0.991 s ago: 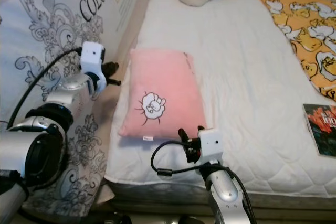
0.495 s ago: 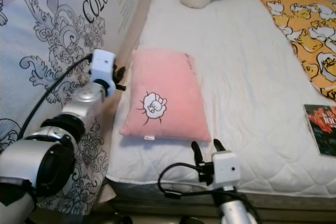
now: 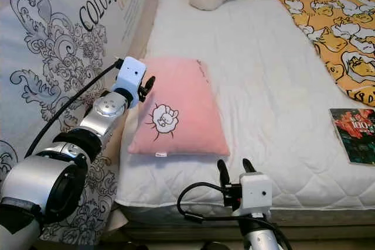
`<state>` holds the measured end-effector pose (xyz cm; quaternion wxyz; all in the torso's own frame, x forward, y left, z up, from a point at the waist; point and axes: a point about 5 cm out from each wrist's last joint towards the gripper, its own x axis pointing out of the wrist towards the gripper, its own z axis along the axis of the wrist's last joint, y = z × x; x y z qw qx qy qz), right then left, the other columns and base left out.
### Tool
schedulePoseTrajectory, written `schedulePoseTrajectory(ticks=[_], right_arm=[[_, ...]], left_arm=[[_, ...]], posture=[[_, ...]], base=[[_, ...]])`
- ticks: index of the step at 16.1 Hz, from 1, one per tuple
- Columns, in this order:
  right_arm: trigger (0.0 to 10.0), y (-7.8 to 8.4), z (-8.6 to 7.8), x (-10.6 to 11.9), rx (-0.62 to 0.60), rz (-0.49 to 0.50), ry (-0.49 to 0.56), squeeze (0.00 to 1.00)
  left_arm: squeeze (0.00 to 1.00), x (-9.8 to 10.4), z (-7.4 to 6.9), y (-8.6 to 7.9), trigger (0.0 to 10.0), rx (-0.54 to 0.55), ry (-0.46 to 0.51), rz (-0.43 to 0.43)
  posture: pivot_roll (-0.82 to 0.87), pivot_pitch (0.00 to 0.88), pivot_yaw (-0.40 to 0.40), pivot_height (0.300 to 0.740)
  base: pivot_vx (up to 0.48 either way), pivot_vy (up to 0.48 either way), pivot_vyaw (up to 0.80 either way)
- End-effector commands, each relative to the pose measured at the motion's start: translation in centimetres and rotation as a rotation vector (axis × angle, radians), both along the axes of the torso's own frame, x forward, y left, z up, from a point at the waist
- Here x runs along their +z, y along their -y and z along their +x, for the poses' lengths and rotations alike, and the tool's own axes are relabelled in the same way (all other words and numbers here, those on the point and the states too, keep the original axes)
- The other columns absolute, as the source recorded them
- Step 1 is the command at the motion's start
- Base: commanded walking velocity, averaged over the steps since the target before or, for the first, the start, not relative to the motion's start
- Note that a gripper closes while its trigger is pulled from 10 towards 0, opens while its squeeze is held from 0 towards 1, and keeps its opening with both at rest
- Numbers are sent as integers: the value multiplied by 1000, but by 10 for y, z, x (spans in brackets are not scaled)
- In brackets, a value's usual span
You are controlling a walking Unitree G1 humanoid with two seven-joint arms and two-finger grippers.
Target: Clean up the room
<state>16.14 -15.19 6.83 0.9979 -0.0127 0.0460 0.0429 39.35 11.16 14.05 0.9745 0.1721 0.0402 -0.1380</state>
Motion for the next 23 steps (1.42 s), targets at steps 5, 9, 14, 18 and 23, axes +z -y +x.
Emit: schedulePoseTrajectory(ticks=[5,9,14,18,23], right_arm=[[10000,3,1,3,28,-12,-11,0],[10000,0,-2,5,49,-8,-20,0],[10000,-4,-9,2,58,-2,-53,0],[10000,-6,-14,2,62,2,-74,0],[10000,-6,-20,2,52,0,-106,0]], left_arm=[[1000,-23,-5,-10,10000,184,-263,-466],[1000,-34,-10,-3,10000,195,-341,-525],[1000,-42,-15,15,10000,180,-423,-592],[0,-61,-29,35,10000,151,-513,-554],[0,-79,-41,41,8549,162,-598,-472]], posture=[[-167,7,45,740],[-180,12,41,740],[-198,28,53,740],[-222,61,57,740],[-248,86,58,740]], base=[[0,0,0],[0,0,0],[0,0,0],[0,0,0],[0,0,0]])
